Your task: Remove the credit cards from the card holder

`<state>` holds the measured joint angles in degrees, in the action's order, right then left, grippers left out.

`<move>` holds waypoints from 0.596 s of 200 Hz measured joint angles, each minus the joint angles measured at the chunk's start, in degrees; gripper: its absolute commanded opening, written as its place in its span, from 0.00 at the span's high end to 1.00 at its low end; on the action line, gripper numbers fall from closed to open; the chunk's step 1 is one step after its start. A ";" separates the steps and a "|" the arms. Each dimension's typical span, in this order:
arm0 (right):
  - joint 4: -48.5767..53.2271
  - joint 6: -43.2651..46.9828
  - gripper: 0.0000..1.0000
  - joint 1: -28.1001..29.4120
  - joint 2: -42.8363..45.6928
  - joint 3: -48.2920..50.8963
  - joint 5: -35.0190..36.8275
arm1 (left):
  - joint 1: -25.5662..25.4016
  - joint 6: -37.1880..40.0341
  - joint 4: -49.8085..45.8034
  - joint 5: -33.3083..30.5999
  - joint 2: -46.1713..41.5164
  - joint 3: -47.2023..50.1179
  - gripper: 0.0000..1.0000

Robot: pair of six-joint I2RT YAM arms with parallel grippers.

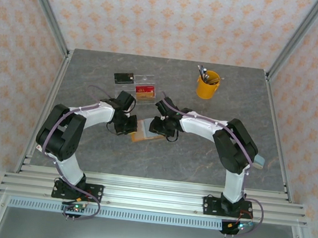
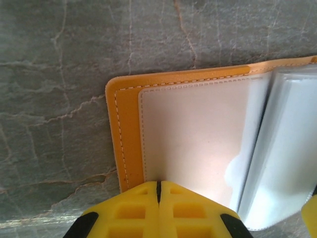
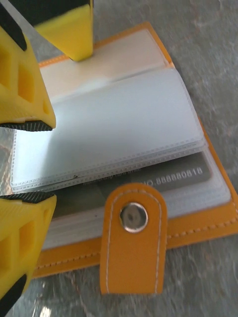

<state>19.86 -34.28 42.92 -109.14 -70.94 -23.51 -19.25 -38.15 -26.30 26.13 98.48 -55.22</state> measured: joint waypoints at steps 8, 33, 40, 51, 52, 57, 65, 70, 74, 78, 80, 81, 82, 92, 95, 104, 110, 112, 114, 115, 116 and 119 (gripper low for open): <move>-0.66 -0.15 0.61 -0.11 0.13 0.37 -0.83 | 0.00 0.26 0.00 -0.20 0.00 0.00 0.99; -3.04 -0.90 0.59 -0.68 0.46 1.60 -3.21 | 0.00 0.68 0.00 -0.68 0.00 -0.02 0.98; -3.96 -1.27 0.59 -0.81 0.46 1.79 -4.15 | 0.00 0.68 0.00 -0.87 -0.02 -0.04 0.98; -6.12 -1.92 0.58 -0.87 0.46 2.08 -6.08 | 0.00 0.70 0.02 -1.03 -0.02 -0.04 0.98; -6.40 -1.97 0.58 -0.85 0.46 2.10 -6.36 | 0.00 0.70 0.02 -1.03 -0.02 -0.04 0.98; -7.54 -2.38 0.58 -0.83 0.46 2.14 -7.45 | 0.00 0.70 0.02 -1.03 -0.07 -0.04 0.98; -9.38 -2.99 0.57 -0.68 0.46 2.16 -8.94 | 0.00 0.70 0.02 -1.03 -0.07 -0.04 0.99; -10.64 -3.45 0.57 -0.57 0.46 2.16 -9.86 | 0.00 0.70 0.02 -1.05 -0.09 -0.04 0.99; -11.43 -3.72 0.57 -0.57 0.46 2.16 -10.40 | 0.00 0.70 0.02 -1.05 -0.13 -0.04 0.98; -12.31 -4.07 0.57 -0.52 0.46 2.16 -11.06 | 0.00 0.70 0.02 -1.05 -0.20 -0.04 0.98; -12.70 -4.20 0.57 -0.52 0.46 2.16 -11.34 | 0.00 0.70 0.00 -1.05 -0.20 -0.04 0.98; -12.83 -4.26 0.57 -0.52 0.46 2.16 -11.43 | 0.00 0.70 0.00 -1.07 -0.22 -0.04 0.98; -13.11 -4.42 0.57 -0.50 0.46 2.16 -11.63 | 0.00 0.70 0.00 -1.05 -0.22 -0.04 0.98; -14.78 -4.90 0.56 -0.48 0.46 2.16 -12.66 | 0.00 0.70 0.00 -1.07 -0.28 -0.04 0.98; -15.17 -5.07 0.56 -0.48 0.44 2.16 -12.94 | 0.00 0.70 -0.02 -1.09 -0.33 -0.04 0.98; -16.13 -5.38 0.56 -0.48 0.44 2.16 -13.62 | 0.00 0.70 -0.09 -1.25 -0.50 -0.04 0.98; -16.61 -5.57 0.56 -0.48 0.35 2.16 -14.03 | 0.04 0.70 -0.20 -1.44 -0.72 -0.04 0.98; -16.83 -5.62 0.55 -0.48 0.33 2.16 -14.16 | 0.13 0.70 -0.26 -1.55 -0.76 -0.04 0.98; -16.94 -5.68 0.56 -0.48 0.31 2.16 -14.25 | 0.13 0.70 -0.31 -1.55 -0.87 -0.02 0.98; -17.07 -5.75 0.55 -0.48 0.26 2.16 -14.32 | 0.15 0.70 -0.39 -1.64 -1.01 -0.02 0.98; -17.11 -5.77 0.55 -0.48 0.24 2.16 -14.36 | 0.15 0.70 -0.42 -1.70 -1.05 -0.02 0.98; -17.35 -5.77 0.55 -0.48 0.17 2.16 -14.51 | 0.20 0.70 -0.55 -1.86 -1.22 0.00 0.98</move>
<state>2.50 -40.05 42.44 -108.97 -68.77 -38.02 -19.05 -37.45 -26.85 24.27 97.25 -55.22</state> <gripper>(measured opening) 0.442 0.064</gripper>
